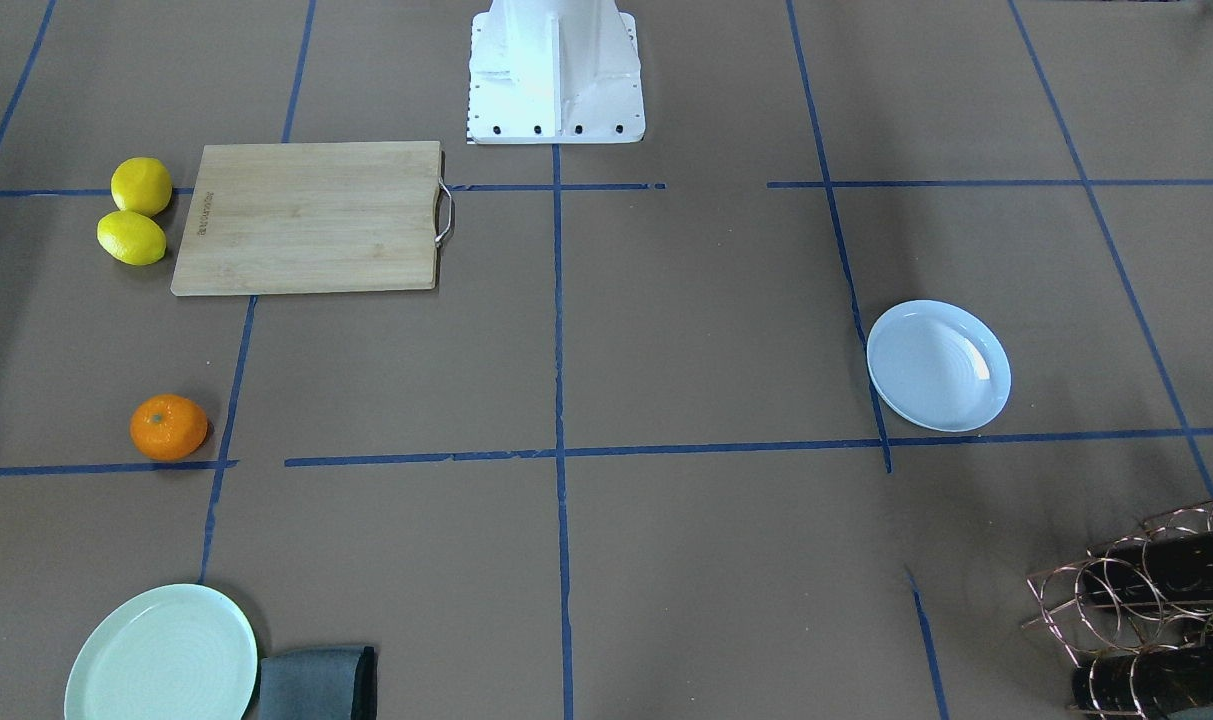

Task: Pick orange to plate
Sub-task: 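Lower the left gripper to the rim of the light blue plate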

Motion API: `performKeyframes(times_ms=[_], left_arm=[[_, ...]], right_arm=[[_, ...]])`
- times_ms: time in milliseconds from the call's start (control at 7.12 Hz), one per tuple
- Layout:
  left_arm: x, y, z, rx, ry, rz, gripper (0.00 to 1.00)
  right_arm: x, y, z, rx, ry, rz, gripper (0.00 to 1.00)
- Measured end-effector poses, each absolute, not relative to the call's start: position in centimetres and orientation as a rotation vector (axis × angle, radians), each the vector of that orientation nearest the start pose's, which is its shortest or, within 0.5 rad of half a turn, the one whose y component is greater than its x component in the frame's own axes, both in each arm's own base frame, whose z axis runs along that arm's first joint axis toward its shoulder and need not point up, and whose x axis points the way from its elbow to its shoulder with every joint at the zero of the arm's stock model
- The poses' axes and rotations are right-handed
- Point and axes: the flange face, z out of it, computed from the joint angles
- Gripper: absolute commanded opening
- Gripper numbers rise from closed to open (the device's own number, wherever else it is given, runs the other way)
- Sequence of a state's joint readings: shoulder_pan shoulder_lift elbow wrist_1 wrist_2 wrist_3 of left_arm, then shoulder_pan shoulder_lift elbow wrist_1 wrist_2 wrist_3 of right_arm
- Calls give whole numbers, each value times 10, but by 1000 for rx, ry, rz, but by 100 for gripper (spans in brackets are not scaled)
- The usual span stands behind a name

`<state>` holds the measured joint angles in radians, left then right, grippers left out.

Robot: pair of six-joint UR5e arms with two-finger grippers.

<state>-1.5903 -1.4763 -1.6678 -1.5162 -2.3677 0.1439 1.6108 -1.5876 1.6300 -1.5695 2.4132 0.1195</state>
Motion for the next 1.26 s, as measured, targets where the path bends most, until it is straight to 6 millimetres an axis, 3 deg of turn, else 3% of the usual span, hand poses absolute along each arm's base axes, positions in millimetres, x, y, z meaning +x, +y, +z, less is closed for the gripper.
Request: performKeyframes(times_ms=[421, 562, 843, 983, 1264], left_arm=[[-74, -465, 640, 83, 793, 122, 100], [-72, -486, 618, 155, 787, 154, 100], [-59, -526, 572, 286, 775, 234, 100], [-44, -538, 563, 305, 777, 271, 100], [21, -545, 565, 237, 814, 237, 100]], right_arm=[[86, -488, 614, 45, -861, 138, 100], [80, -497, 605, 54, -862, 132, 100], [47, -535, 565, 81, -868, 80, 100], [30, -558, 539, 105, -872, 47, 100], [0, -584, 502, 139, -891, 24, 100]])
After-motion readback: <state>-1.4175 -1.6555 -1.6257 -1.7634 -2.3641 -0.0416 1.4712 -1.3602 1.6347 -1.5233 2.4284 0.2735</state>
